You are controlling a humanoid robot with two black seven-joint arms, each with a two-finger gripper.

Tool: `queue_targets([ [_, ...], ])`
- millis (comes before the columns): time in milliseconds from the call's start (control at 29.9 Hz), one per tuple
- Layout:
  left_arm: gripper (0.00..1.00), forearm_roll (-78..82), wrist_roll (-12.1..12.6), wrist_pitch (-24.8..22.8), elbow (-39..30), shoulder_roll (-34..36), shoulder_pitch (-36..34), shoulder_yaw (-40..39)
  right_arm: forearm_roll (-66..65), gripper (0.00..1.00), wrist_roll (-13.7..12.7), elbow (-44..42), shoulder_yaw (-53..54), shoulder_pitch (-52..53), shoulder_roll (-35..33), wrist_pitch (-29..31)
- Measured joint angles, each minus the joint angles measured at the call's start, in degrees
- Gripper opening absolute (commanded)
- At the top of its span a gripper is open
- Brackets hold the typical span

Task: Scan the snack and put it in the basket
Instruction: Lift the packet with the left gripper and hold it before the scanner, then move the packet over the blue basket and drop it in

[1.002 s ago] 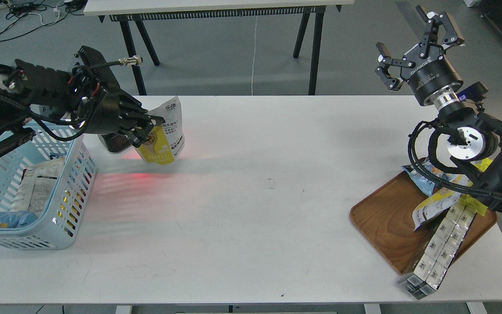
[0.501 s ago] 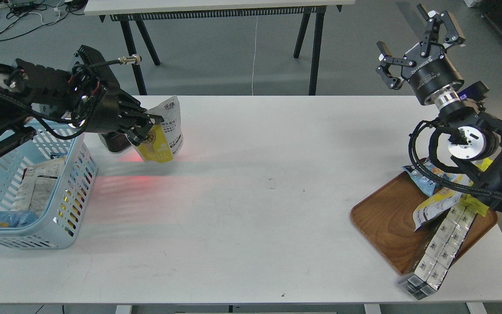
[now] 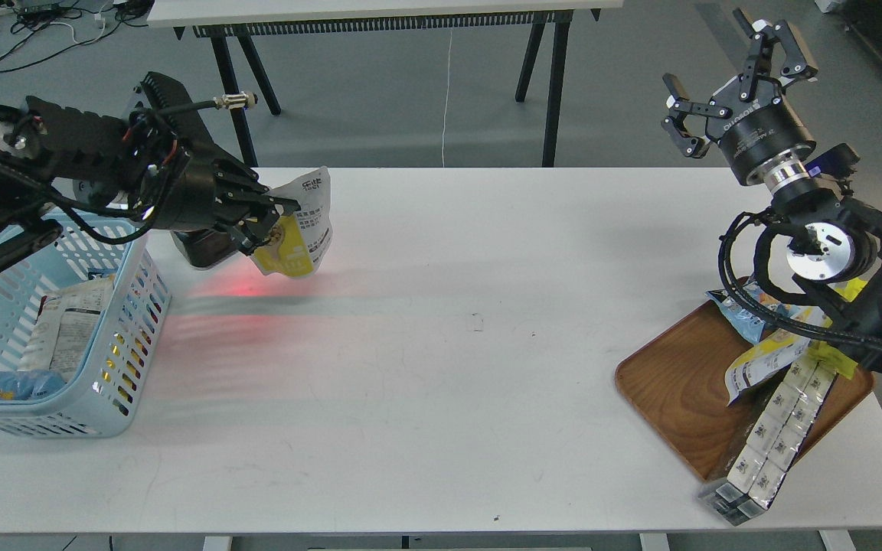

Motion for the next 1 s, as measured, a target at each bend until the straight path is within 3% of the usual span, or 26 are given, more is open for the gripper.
queue_targets([
  [1002,0.0,0.0,0.0,1.5,10.1,-2.5,-0.3,0.2,0.0,0.99,0.0,0.0,0.0,0.2,-0.9,0.0],
])
